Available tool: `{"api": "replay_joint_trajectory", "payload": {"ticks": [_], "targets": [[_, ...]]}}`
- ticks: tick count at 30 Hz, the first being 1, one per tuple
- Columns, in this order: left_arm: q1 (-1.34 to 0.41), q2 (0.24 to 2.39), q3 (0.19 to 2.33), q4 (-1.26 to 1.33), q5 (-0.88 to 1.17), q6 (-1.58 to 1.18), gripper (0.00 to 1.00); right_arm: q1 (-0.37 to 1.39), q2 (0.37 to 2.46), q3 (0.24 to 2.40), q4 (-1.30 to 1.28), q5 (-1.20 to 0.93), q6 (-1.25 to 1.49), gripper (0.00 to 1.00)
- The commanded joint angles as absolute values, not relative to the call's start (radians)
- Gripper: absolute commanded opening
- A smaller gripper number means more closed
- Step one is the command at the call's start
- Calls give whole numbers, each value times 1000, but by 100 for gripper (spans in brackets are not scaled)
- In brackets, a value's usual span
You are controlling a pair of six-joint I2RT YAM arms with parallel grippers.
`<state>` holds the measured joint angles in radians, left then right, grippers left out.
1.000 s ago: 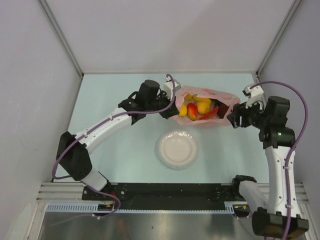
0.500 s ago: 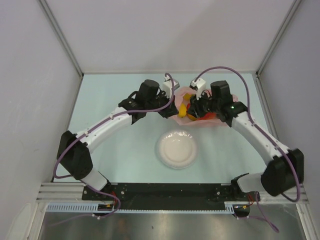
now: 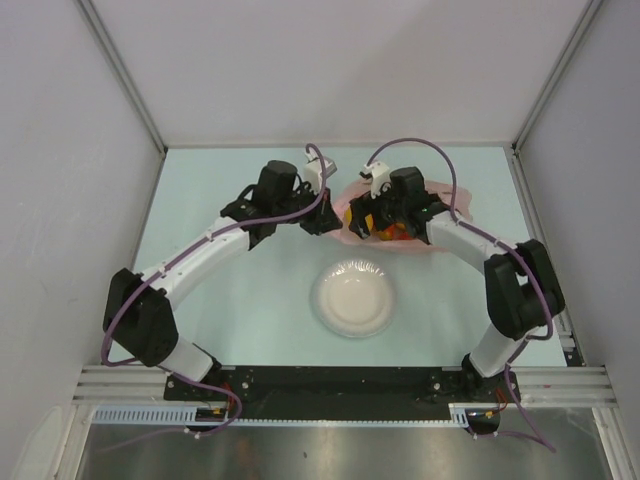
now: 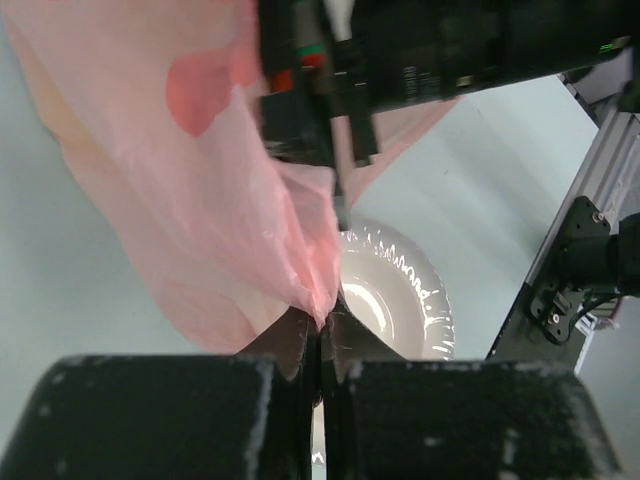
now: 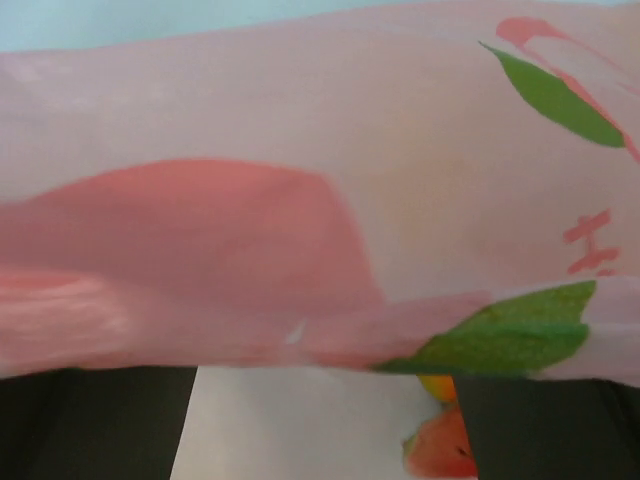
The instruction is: Take the fake fruits out of the plastic bag
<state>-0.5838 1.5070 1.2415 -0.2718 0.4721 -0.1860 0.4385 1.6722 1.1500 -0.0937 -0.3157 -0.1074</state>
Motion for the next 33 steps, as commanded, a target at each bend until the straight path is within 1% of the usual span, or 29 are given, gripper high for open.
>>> {"api": "replay_joint_trajectory", "payload": {"ticks": [1,6,13,16,17,20,21,22,25,28,30,31,33], "targets": [[-583,1474,1227,-230,549,-204,0,449,1741,1166,58,-183,-55,100],[-581,1460,1198,-224,551,-198,0,453,1822,1193,103,-141,-75,100],[-571,1451,1190,-226,557,-180,0,449,1965,1311,38,-178,-98,95],[-569,1456,1184,-219,555,-176,0,449,1994,1336,37,-198,-123,90],[-569,1460,1183,-219,551,-176,0,451,2006,1345,31,-204,-130,86],[-566,1474,1184,-210,552,-181,0,443,2017,1354,-26,-196,-144,82],[-565,1479,1189,-206,552,-183,0,440,2014,1353,-52,-208,-147,79],[-565,1486,1193,-199,552,-190,0,433,2010,1353,-63,-218,-152,68],[-565,1525,1219,-183,557,-201,0,403,1945,1345,-81,-241,-155,58],[-565,1555,1253,-172,554,-204,0,371,1835,1342,-120,-300,-170,55],[-565,1574,1282,-172,551,-204,0,351,1740,1338,-168,-385,-190,53],[-563,1580,1292,-170,551,-204,0,347,1709,1318,-181,-411,-202,51],[-563,1594,1322,-169,549,-206,0,350,1611,1287,-215,-472,-250,51]]}}
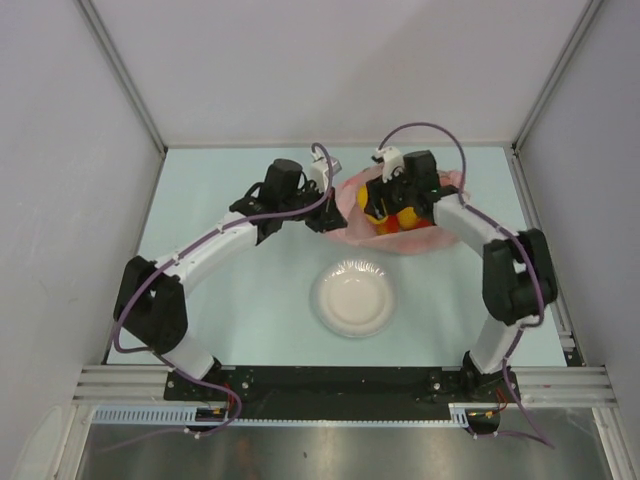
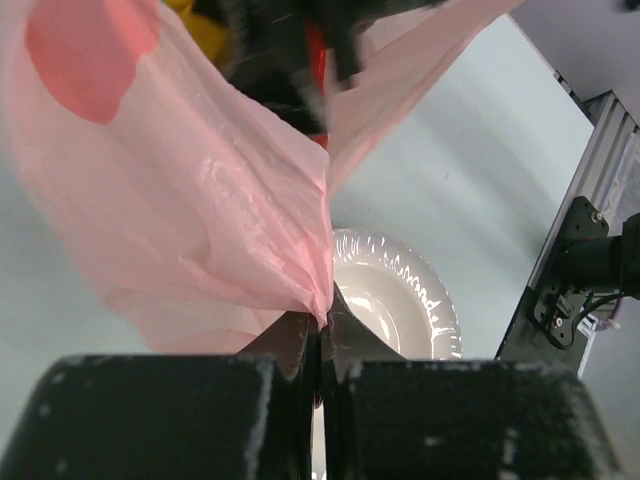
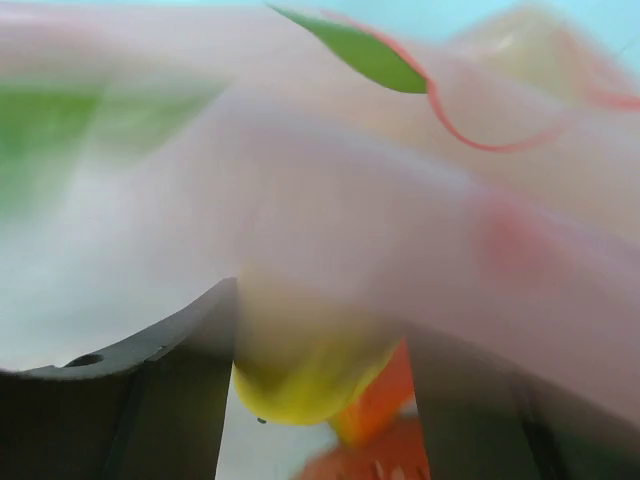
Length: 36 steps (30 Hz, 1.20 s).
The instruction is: Take the fake fruits out of the plastic bag
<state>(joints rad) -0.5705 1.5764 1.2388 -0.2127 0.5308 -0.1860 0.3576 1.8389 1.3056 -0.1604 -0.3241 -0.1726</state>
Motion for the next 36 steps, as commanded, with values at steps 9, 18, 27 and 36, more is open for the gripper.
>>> {"api": "replay_joint_trajectory", "payload": {"ticks": [9,18,27,36], "targets": [[-560,1670,1420,-173,548,-216,0,445,1307,1047,-477,-614,-608,49],[-537,1678,1436,-172,563,-247,0,638,1180,798,-387,-515,-808,50],[-534,1632,1388,-170,551,-226,0,672,1379,801,-219,-456,-974,52],[-523,1612,1362,-170,542,-209,0,673,1417,801,-239,-454,-1000,81]]}}
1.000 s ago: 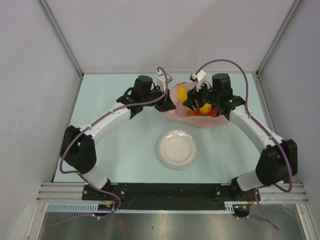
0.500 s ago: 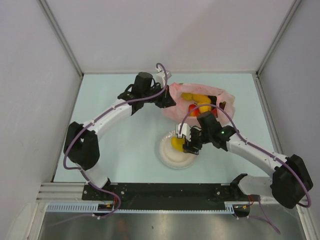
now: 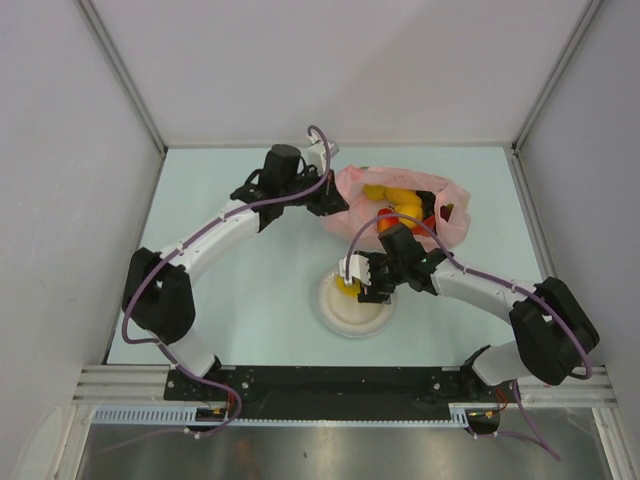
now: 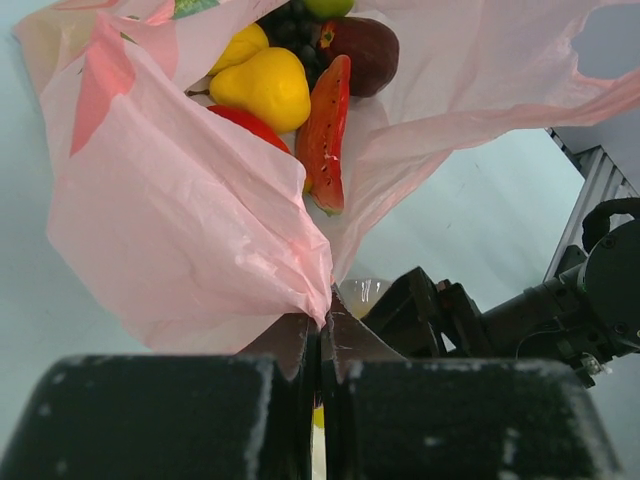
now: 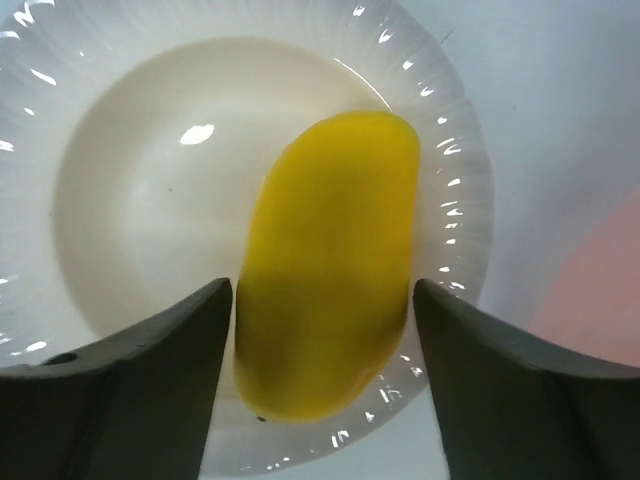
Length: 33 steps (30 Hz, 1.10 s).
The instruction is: Take the fake fruits out of the plastic bag
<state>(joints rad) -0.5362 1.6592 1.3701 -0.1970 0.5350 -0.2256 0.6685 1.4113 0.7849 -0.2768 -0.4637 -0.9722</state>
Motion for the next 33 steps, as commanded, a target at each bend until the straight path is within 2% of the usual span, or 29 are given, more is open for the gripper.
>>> {"api": "replay_joint_trajectory", "payload": {"ticks": [1,2,8,12,20,24,28,33], "targets": [[-522,1614,1364,-170,546,-210,0,672,1411,799,-230,-451,-997,96],[-520,1617,1365,-169,549,-213,0,672,1401,801,-229,-451,-991,100],[-518,1624,1370,-173,561,-215,0,606,1169,816,-207,-500,-887,100],[-517,1628,1364,-166,566,-219,0,511,1086,836,-93,-508,-678,99],[-517,1609,1335,-163,621,-210,0,390,1388,934,119,-348,-348,73],[-518,1580,1281,-160,627,-190,0,299,1577,1014,156,-253,-241,64],[-520,1566,1256,-150,638,-187,0,270,1559,996,48,-226,-293,58],[-534,1572,1267,-138,632,-169,0,278,1450,867,11,-198,-213,58]]}}
